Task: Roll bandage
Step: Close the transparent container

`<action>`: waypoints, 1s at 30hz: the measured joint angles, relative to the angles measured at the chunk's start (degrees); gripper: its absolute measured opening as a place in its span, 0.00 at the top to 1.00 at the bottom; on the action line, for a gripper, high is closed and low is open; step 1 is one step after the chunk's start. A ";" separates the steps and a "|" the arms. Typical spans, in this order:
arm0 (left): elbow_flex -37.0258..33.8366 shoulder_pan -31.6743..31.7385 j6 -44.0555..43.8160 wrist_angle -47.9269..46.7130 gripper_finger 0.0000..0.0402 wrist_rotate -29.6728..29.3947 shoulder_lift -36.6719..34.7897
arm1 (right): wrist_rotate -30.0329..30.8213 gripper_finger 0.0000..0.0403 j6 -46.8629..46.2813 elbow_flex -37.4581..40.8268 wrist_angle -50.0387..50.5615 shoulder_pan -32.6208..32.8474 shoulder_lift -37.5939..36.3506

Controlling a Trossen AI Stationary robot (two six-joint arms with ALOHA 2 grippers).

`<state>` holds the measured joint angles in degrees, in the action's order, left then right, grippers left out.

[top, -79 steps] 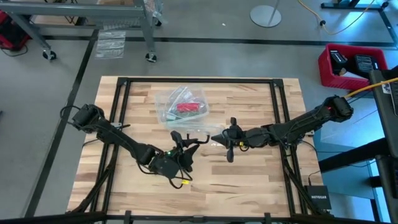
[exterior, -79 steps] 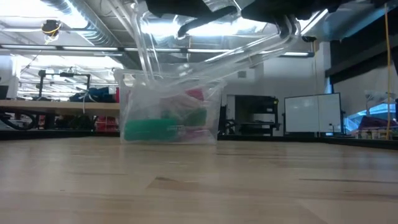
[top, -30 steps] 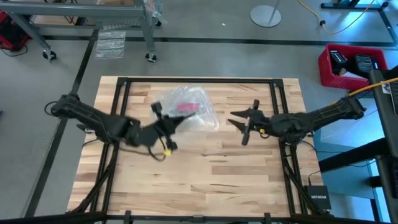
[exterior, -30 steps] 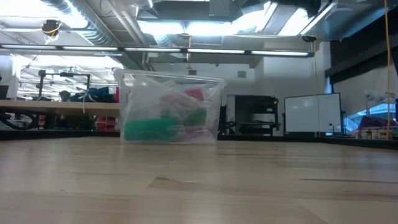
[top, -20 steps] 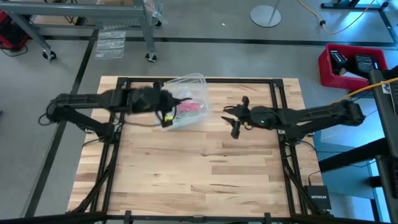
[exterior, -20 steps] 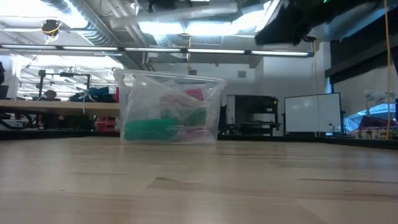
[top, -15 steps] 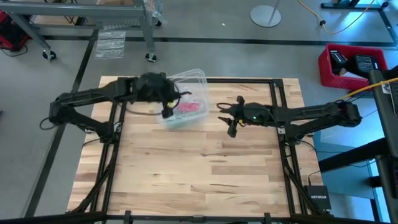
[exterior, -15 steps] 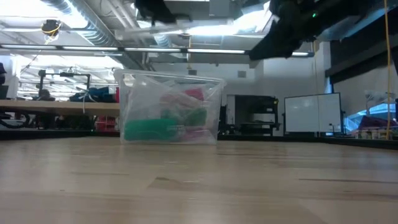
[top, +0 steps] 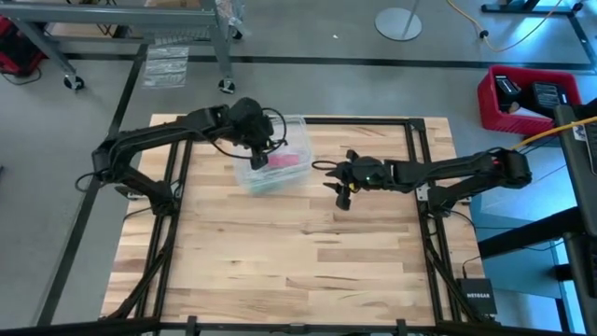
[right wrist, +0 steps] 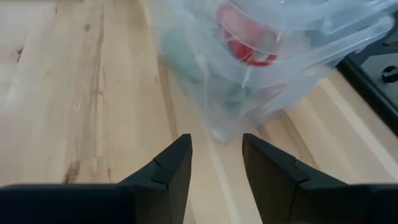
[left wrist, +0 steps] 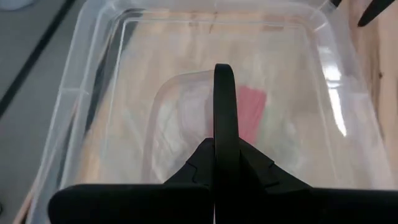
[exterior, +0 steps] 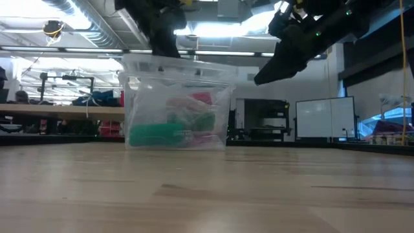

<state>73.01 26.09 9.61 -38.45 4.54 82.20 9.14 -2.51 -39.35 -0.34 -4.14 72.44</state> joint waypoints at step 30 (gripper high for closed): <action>-7.06 -0.48 -1.69 8.73 0.90 1.02 0.34 | -1.24 0.63 1.37 0.00 -0.09 0.00 0.57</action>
<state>65.96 25.61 7.92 -29.72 5.56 82.54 7.90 -1.15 -39.35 -0.43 -4.14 73.01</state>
